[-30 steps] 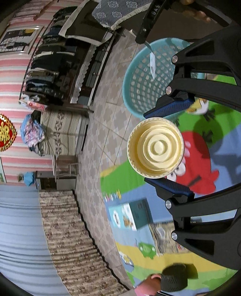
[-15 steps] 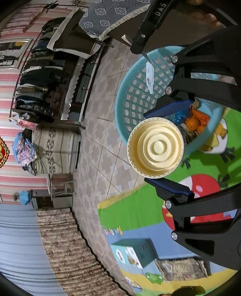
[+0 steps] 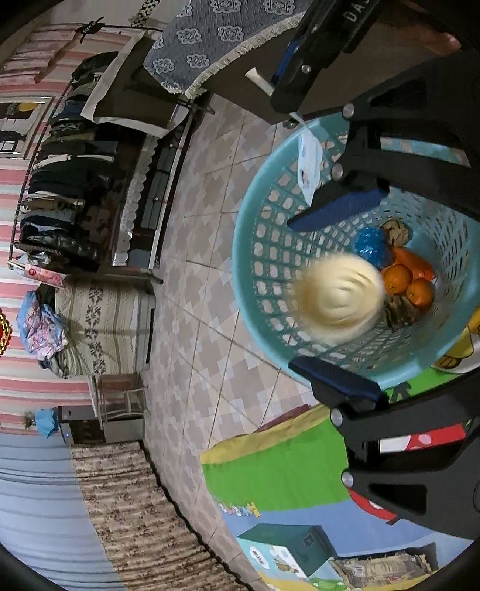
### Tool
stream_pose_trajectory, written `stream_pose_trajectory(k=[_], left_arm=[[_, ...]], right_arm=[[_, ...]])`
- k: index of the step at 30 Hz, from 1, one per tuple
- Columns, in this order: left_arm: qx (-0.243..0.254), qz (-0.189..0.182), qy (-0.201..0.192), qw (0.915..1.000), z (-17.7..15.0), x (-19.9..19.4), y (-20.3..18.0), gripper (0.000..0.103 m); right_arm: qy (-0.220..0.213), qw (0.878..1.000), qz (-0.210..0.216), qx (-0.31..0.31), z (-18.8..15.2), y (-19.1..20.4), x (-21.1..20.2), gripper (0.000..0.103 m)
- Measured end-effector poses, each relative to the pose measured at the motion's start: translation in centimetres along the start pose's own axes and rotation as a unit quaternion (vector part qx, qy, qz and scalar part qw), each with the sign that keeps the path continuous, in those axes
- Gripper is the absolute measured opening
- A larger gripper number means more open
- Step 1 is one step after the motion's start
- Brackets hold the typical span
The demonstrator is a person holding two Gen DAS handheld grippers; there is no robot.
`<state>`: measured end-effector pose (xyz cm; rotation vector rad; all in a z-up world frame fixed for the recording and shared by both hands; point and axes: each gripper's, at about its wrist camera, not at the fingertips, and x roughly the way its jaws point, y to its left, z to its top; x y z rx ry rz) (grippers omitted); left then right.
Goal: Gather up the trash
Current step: 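Open both tools to drop the lid and card into the basket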
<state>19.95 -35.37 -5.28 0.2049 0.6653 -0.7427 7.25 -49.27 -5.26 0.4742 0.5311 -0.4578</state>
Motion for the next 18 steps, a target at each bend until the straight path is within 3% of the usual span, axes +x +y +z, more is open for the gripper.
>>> stream_pose_trajectory(k=[7,15,17,18], left_arm=[[-0.024,0.03,-0.014,0.9992,0.4,-1.5,2.2,0.086],[-0.05,0.079,-0.032,0.9951,-0.8,-5.2,5.9,0.094],[-0.058,0.085,-0.036,0.9941,-1.3,-6.1,6.8,0.096],[-0.063,0.089,-0.038,0.9933,-1.6,-6.8,7.3,0.096]], right_arm=[[0.007,1.0,0.003,-0.009,-0.2,0.7,0.3,0.051],[0.014,0.999,0.011,-0.03,-0.8,2.8,1.0,0.051],[0.011,0.999,0.007,-0.035,-1.0,3.2,1.1,0.057],[0.008,0.999,0.004,-0.036,-1.1,3.4,1.0,0.069]])
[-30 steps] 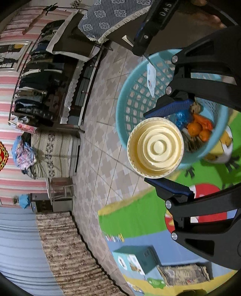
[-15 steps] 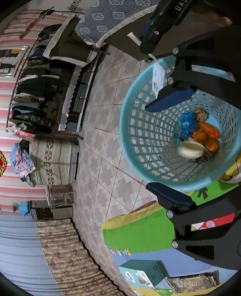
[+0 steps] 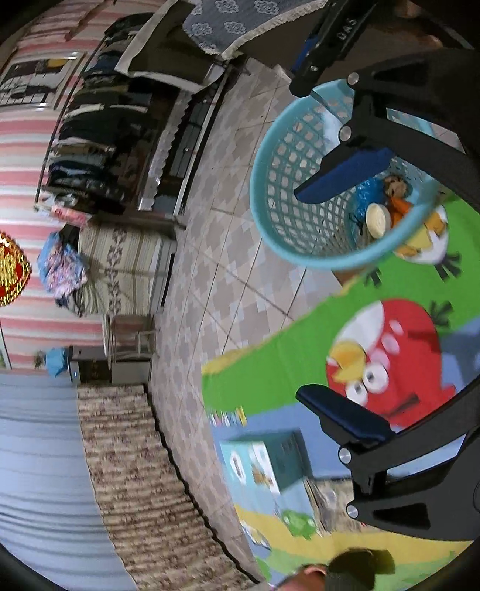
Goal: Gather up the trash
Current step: 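Open both tools to drop the lid and card into the basket, then move both tools back over the mat toward the black cylinder and snack bag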
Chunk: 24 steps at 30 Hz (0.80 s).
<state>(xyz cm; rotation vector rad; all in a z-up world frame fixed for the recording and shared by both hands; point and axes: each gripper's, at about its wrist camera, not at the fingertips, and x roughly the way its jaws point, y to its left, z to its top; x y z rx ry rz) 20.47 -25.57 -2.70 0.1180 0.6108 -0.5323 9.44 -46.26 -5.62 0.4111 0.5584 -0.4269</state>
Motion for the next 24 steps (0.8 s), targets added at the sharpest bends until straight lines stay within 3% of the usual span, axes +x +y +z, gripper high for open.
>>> stream_pose_trajectory(k=[1,7,24], left_arm=[[-0.003,0.004,-0.001,1.0,-0.1,-0.4,0.5,0.096],[-0.023,0.031,-0.015,0.9992,-0.9,-3.6,3.9,0.097],[-0.051,0.092,-0.013,0.9944,-4.5,-8.6,11.6,0.097]], right_arm=[[-0.005,1.0,-0.004,0.0,-0.1,0.1,-0.1,0.078],[-0.014,0.999,-0.02,-0.024,-0.4,1.1,0.0,0.092],[-0.042,0.995,-0.037,-0.086,-1.8,4.1,-1.5,0.093]])
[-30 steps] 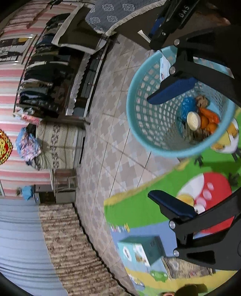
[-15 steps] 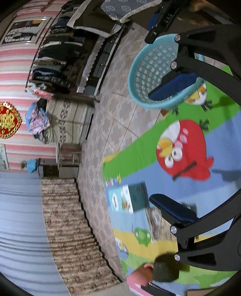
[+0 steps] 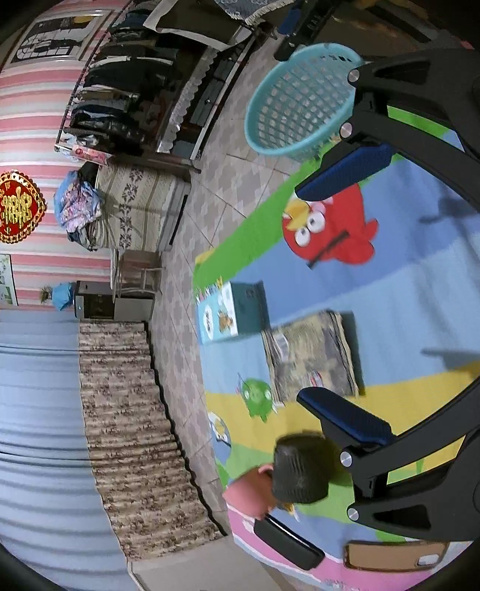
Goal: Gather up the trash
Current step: 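Move both tools back over the mat toward the black cylinder and snack bag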
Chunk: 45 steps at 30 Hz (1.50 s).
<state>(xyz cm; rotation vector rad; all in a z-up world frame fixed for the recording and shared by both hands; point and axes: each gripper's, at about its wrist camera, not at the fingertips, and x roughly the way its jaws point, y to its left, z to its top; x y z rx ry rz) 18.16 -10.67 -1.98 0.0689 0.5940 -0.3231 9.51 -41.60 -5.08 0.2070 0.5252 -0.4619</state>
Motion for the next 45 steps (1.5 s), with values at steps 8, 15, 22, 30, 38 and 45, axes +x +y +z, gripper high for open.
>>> stream_pose_trajectory(k=[8,15,22,30,38,45], left_arm=[[-0.015,0.021,0.007,0.9996,-2.2,-0.9,4.0,0.097],[-0.038,0.05,0.015,0.9979,-3.7,-1.1,8.6,0.097],[-0.065,0.085,0.015,0.9942,-4.6,-1.3,12.9,0.097],[-0.099,0.105,0.021,0.9893,-5.3,-1.6,17.0,0.097],[-0.111,0.113,0.028,0.987,-4.7,-0.2,18.9,0.097],[-0.086,0.101,0.043,0.9902,-1.8,3.8,17.3,0.097]], right_arm=[[-0.009,1.0,0.008,-0.014,-0.8,1.7,-0.6,0.093],[-0.008,0.998,0.019,-0.057,-1.3,5.2,-0.9,0.093],[-0.012,0.994,0.056,-0.091,-1.9,9.6,-2.0,0.093],[0.003,0.989,0.084,-0.119,-2.9,12.9,-2.3,0.093],[0.032,0.988,0.107,-0.108,-3.0,14.6,-1.1,0.093],[0.043,0.985,0.108,-0.127,-3.5,16.0,-0.4,0.093]])
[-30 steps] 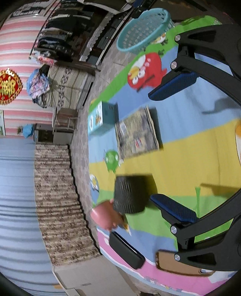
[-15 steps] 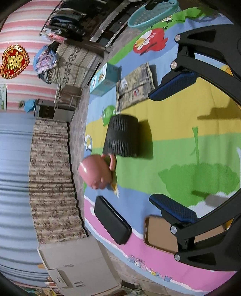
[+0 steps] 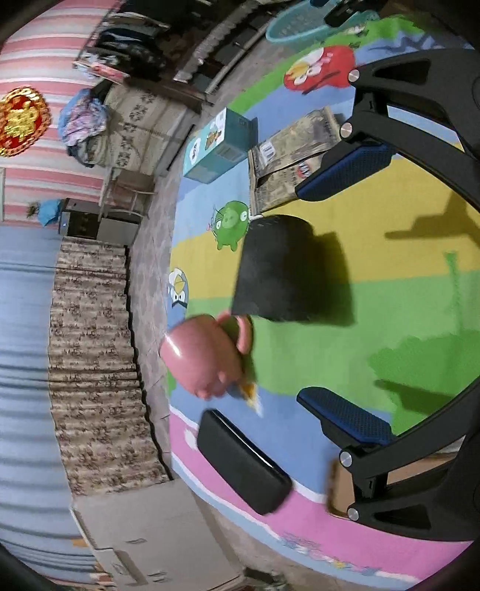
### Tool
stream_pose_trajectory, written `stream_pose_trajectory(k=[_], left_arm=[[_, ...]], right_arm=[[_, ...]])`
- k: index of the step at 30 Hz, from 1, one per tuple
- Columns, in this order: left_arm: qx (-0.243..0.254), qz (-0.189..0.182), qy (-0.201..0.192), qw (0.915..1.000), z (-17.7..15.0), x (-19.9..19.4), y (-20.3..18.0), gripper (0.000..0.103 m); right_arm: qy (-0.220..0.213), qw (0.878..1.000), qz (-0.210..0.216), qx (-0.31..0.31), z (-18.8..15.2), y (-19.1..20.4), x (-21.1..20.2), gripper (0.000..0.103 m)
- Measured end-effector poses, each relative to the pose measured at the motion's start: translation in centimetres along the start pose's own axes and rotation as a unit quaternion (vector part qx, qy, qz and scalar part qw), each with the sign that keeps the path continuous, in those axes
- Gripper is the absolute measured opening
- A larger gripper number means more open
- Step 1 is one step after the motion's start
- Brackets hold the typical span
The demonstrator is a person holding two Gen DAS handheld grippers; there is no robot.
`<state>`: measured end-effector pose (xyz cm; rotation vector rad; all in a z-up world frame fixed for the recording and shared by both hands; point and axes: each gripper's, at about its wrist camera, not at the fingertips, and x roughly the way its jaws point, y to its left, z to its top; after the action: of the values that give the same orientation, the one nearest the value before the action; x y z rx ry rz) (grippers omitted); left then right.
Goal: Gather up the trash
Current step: 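Move both tools back over the mat toward the black cylinder and snack bag, then grasp the black ribbed cylinder with the left tool while the right tool grasps the brown snack bag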
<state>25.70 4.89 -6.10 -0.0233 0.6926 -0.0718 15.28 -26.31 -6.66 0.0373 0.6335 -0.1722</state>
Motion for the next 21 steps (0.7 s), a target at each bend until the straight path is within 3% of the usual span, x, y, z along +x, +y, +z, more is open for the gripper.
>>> stream_pose_trajectory(k=[9,11,14,21], left_arm=[[0.012,0.013,0.02,0.9996,1.4,4.1,-1.7,0.097],[0.018,0.013,0.017,0.9996,1.3,4.2,-1.9,0.093],[0.022,0.002,0.032,0.9993,1.1,4.8,-2.0,0.073],[0.038,0.01,0.013,0.9991,0.7,3.2,-2.1,0.072]], right_arm=[[0.011,1.0,0.0,-0.007,0.0,0.7,0.4,0.093],[0.014,1.0,0.0,-0.006,0.0,0.8,0.6,0.093],[0.017,1.0,0.002,-0.003,0.0,1.0,0.8,0.093],[0.017,1.0,0.005,-0.005,0.2,2.0,0.9,0.093]])
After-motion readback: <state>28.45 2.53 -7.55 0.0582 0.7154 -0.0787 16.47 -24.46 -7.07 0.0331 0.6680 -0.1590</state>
